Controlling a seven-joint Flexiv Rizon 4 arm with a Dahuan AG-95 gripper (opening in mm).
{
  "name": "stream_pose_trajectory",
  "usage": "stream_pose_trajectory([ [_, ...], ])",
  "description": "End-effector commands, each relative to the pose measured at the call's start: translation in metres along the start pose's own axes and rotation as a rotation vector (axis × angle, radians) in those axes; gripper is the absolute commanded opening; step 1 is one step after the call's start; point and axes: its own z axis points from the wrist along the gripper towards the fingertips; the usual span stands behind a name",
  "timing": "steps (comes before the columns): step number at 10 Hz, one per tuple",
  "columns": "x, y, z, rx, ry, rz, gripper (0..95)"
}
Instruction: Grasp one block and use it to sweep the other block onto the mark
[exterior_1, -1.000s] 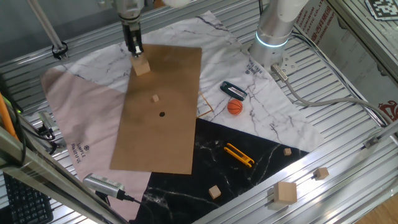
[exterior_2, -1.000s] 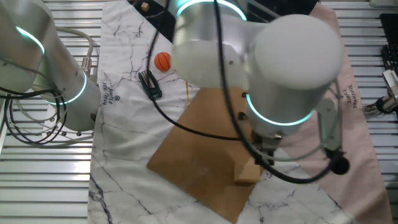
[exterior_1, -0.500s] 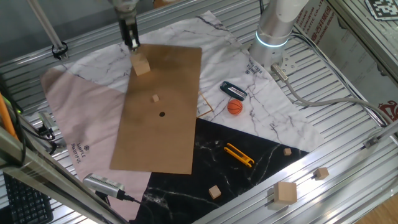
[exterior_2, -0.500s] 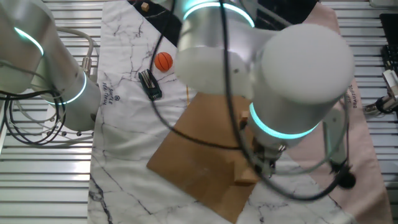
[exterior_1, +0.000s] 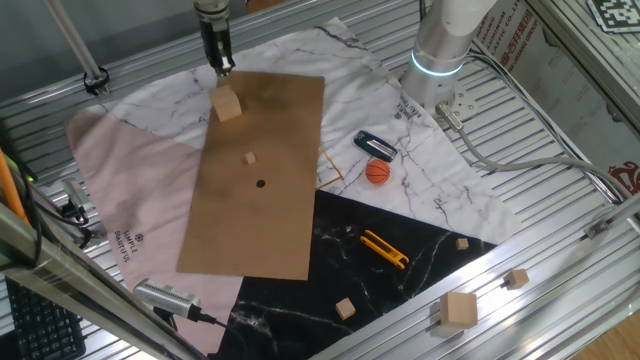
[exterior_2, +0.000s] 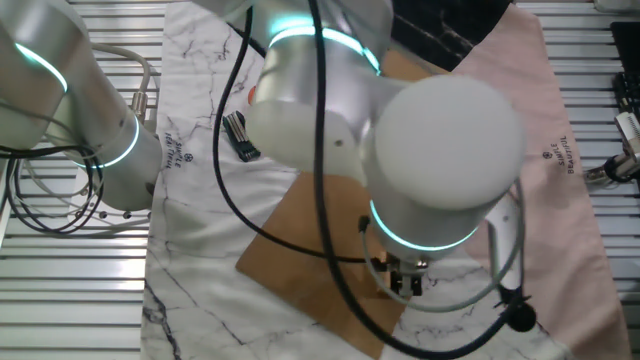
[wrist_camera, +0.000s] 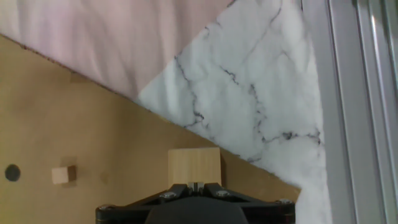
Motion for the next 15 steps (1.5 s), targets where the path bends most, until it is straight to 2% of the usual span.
stream_pose_trajectory([
  [1,0.0,-0.002,0.007,0.001,-0.007,-0.004,0.0],
  [3,0.001,-0.004,0.021,-0.002,-0.008,-0.007,0.0],
  [9,-0.001,-0.005,0.033,-0.003,-0.007,-0.012,0.0],
  [15,-0.003,-0.005,0.033,-0.003,-0.004,-0.029,0.0],
])
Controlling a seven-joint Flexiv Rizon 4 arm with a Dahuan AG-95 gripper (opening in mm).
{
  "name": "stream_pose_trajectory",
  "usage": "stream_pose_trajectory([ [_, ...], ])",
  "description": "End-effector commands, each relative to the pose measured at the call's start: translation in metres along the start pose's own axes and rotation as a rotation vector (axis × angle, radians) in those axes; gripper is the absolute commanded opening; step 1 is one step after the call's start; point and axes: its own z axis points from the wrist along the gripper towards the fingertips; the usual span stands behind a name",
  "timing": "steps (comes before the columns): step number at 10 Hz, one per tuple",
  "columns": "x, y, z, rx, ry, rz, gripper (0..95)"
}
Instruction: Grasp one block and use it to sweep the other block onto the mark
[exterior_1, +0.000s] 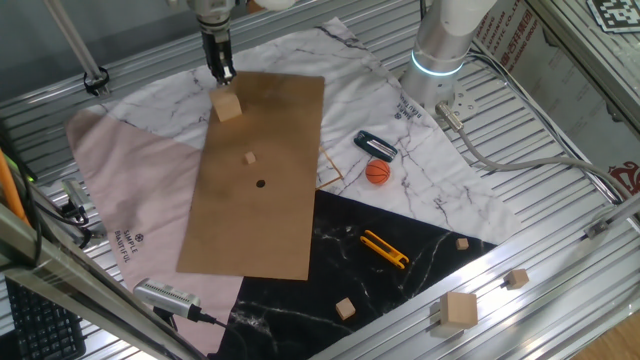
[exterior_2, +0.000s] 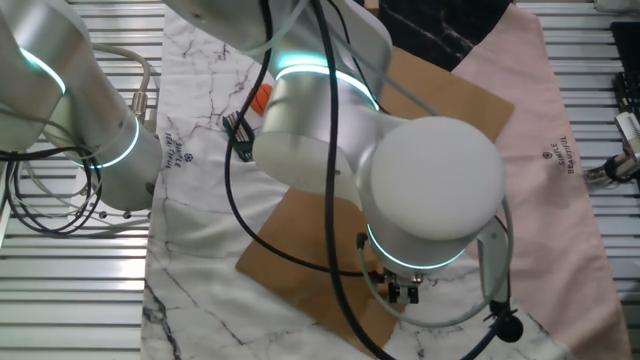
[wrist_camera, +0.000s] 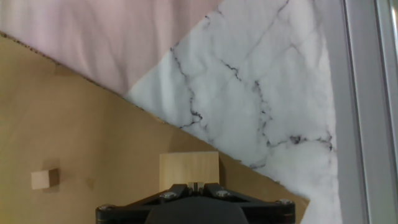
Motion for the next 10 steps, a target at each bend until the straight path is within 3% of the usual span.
stream_pose_trajectory([
  [1,-0.0007,-0.0001,0.001,-0.003,-0.002,-0.008,0.0],
  [6,-0.0007,-0.0002,0.001,-0.002,-0.001,-0.016,0.0],
  [7,-0.0007,-0.0002,0.001,-0.001,-0.001,-0.016,19.0],
  [9,-0.0007,-0.0002,0.001,0.002,-0.001,-0.024,19.0],
  [10,-0.0007,-0.0002,0.001,0.001,0.0,-0.025,38.0],
])
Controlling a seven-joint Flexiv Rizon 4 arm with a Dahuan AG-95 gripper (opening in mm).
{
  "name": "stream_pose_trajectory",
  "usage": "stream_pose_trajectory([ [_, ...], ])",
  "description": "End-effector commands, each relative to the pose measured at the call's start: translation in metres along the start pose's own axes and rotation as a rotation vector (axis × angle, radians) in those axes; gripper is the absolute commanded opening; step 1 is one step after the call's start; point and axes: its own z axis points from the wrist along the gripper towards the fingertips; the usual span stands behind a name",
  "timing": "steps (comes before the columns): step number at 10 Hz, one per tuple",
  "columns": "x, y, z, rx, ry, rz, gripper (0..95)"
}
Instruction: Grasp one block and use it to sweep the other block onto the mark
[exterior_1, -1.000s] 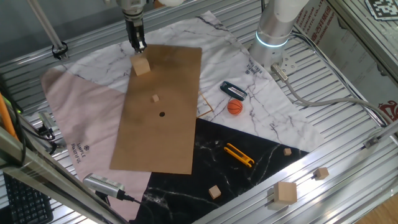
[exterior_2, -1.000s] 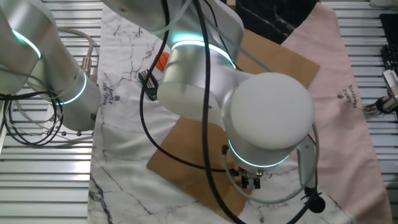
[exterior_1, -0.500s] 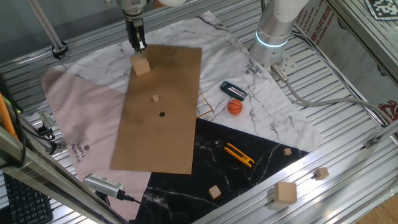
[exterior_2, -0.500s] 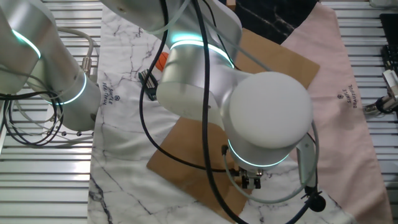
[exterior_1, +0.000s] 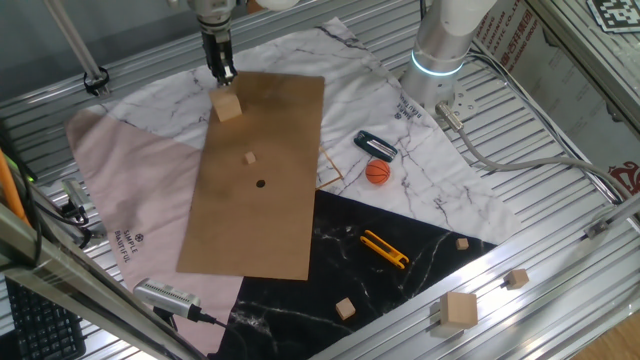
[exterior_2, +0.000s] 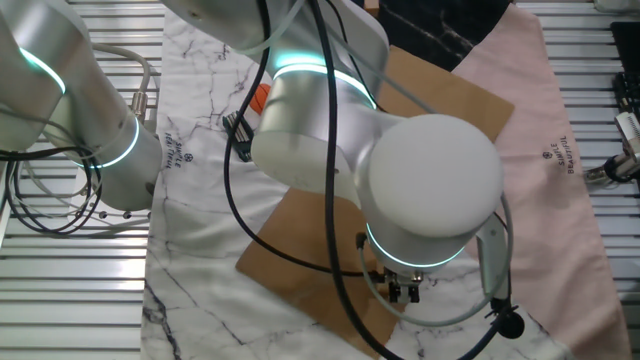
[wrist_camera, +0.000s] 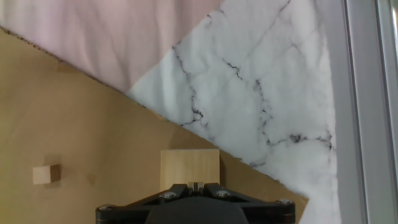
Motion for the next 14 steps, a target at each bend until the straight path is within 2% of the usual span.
stream_pose_trajectory([
  [1,0.0,0.0,0.0,0.0,0.0,-0.003,38.0],
  [6,-0.005,0.0,0.002,0.001,-0.002,-0.02,38.0],
  [7,-0.006,0.0,0.001,0.002,0.001,-0.026,57.0],
  [14,-0.01,0.0,0.011,-0.001,0.001,-0.031,57.0],
])
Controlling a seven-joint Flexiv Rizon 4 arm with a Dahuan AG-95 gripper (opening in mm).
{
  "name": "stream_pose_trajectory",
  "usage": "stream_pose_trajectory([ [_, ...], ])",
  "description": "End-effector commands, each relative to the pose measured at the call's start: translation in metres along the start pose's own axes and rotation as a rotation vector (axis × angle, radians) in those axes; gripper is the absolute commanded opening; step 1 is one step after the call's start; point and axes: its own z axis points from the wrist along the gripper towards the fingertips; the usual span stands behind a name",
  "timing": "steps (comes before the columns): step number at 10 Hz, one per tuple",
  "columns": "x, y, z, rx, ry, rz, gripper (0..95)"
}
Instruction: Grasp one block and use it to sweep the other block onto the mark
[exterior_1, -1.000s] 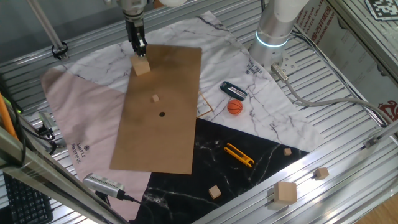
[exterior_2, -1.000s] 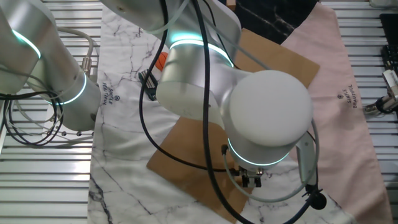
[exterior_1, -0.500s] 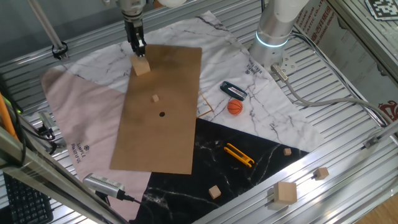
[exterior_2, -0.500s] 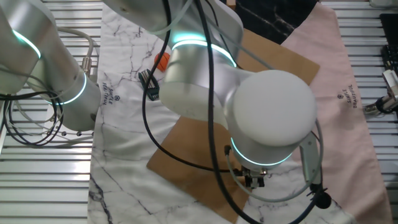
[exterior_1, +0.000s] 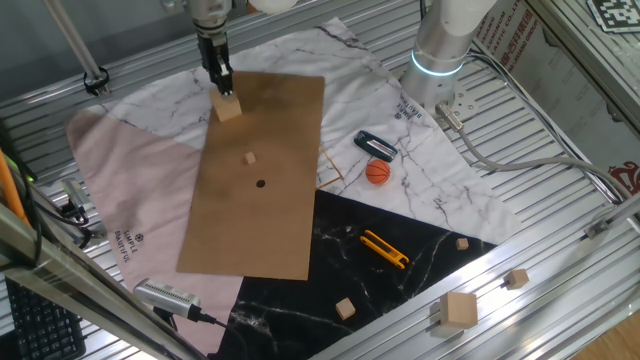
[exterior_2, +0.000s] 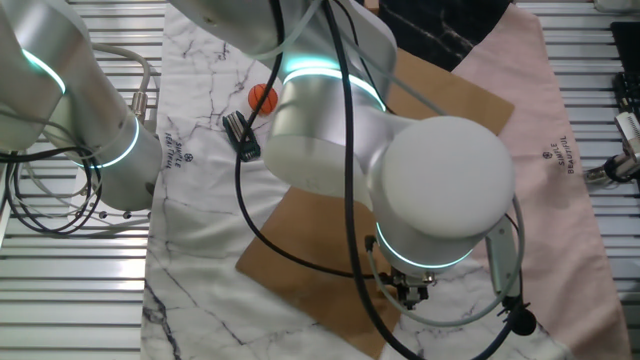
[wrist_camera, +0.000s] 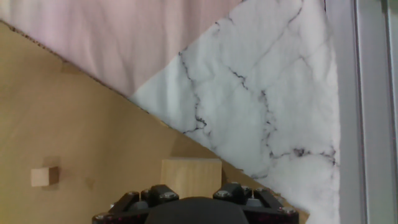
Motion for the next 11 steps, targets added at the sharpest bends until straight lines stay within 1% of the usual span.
stream_pose_trajectory([
  [1,-0.0008,0.0008,-0.0001,-0.001,-0.001,-0.002,57.0],
  [6,-0.0045,0.0064,0.0044,-0.001,-0.004,-0.001,57.0],
  [11,-0.0049,0.007,0.0056,-0.005,-0.003,0.001,57.0],
])
